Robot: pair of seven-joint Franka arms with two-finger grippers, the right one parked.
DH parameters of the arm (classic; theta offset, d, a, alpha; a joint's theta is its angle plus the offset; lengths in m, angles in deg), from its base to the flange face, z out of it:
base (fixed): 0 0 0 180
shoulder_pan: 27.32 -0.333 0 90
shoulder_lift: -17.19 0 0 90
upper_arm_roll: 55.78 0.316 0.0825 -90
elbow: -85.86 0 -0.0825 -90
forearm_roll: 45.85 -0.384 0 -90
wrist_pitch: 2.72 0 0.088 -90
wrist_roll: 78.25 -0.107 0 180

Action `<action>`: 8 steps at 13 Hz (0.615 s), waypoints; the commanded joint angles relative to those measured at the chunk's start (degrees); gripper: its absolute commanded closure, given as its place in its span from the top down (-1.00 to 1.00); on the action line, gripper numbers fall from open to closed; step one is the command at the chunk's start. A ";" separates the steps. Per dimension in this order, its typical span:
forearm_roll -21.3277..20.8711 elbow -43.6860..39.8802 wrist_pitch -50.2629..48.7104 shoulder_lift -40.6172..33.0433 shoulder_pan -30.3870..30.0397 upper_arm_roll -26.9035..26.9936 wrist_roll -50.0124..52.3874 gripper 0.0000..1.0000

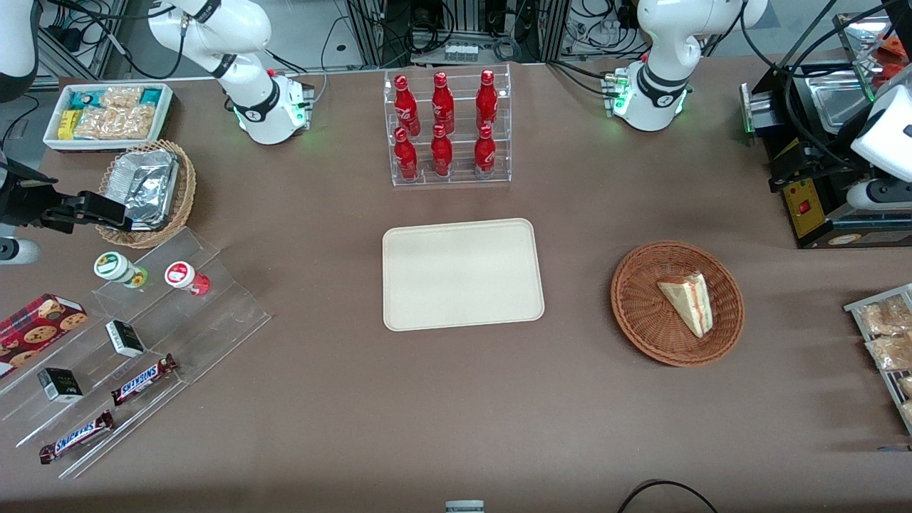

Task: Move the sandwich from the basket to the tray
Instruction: 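Move the left gripper over the wicker basket holding the sandwich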

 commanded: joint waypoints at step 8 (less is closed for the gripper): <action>-0.39 4.45 7.07 3.95 -1.05 -0.86 0.24 1.00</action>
